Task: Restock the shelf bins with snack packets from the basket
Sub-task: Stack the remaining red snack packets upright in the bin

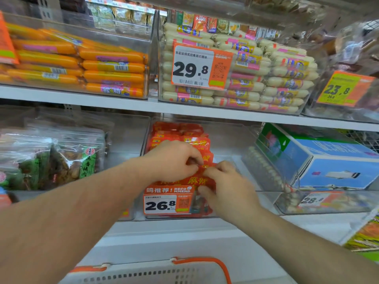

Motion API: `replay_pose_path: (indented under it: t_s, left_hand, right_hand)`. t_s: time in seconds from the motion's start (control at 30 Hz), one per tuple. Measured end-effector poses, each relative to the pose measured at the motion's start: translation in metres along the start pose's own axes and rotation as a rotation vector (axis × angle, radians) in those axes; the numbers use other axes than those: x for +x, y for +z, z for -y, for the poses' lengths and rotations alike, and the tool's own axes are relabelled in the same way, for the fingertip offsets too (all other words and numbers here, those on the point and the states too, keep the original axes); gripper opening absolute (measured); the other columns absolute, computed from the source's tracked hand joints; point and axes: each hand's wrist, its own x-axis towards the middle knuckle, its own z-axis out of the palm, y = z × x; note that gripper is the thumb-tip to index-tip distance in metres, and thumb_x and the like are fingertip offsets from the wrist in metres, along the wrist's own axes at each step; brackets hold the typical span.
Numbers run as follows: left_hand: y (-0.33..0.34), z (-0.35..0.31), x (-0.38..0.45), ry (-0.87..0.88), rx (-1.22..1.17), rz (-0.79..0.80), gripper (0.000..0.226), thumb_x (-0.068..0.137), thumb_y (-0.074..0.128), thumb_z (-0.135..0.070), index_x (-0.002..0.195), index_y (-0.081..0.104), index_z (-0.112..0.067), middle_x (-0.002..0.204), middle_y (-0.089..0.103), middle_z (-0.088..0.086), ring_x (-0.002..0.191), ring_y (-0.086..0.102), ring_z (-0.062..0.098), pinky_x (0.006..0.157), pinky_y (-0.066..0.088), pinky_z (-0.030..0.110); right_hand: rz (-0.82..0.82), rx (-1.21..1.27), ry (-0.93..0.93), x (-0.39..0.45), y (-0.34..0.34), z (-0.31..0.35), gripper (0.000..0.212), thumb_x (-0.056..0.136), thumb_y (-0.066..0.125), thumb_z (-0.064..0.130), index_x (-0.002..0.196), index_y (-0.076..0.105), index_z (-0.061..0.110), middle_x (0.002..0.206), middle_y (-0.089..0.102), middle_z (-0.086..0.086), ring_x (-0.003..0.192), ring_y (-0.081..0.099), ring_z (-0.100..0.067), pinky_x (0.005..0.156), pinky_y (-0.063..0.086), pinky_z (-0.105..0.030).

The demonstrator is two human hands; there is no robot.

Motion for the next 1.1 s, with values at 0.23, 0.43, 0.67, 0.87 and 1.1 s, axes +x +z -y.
replay_pose_path:
  t_s: [0.23,0.43,0.67,0.87,1.1]
  left_hand:
    - [-0.010,-0.001,0.023,-0.082,-0.118,0.078,0.013,0.090,0.068,-0.027,0.099,0.076,-0.023,0.080,0.060,-0.020,0.083,0.058,0.004,0.076,0.043,0.020]
    - [0.000,-0.003,0.022,-0.113,-0.067,0.107,0.020,0.096,0.058,-0.032,0.102,0.074,-0.023,0.103,0.071,-0.008,0.094,0.062,0.012,0.086,0.053,0.034]
    - [-0.004,-0.007,0.031,-0.149,-0.130,0.085,0.015,0.089,0.069,-0.020,0.100,0.076,-0.028,0.080,0.062,-0.020,0.091,0.063,0.007,0.085,0.051,0.027]
    - [-0.007,-0.012,0.036,-0.071,-0.020,0.172,0.016,0.095,0.061,-0.023,0.106,0.073,-0.027,0.095,0.064,-0.013,0.089,0.057,0.007,0.080,0.047,0.026]
    - [-0.003,-0.017,0.042,-0.051,-0.076,0.330,0.022,0.090,0.069,-0.020,0.111,0.072,-0.025,0.085,0.063,-0.022,0.091,0.060,0.004,0.087,0.049,0.024]
  right_hand:
    - [0.102,-0.010,-0.126,0.028,-0.015,-0.024,0.006,0.090,0.060,0.019,0.085,0.062,0.017,0.100,0.053,-0.006,0.099,0.057,-0.032,0.085,0.047,-0.038]
    - [0.124,0.022,-0.125,0.030,-0.020,-0.032,0.018,0.096,0.053,0.015,0.080,0.047,0.022,0.087,0.055,-0.006,0.088,0.056,-0.031,0.068,0.035,-0.032]
    - [0.151,0.099,-0.177,0.024,-0.022,-0.034,0.018,0.098,0.051,0.014,0.086,0.042,0.024,0.082,0.051,-0.001,0.076,0.046,-0.024,0.063,0.030,-0.032]
    - [0.142,0.110,-0.128,0.025,-0.025,-0.038,0.018,0.100,0.049,0.016,0.088,0.039,0.025,0.083,0.049,0.001,0.077,0.044,-0.022,0.064,0.027,-0.028]
    - [0.186,0.203,-0.056,0.021,-0.021,-0.048,0.013,0.096,0.058,0.021,0.084,0.054,0.023,0.090,0.059,0.002,0.087,0.055,-0.020,0.071,0.041,-0.030]
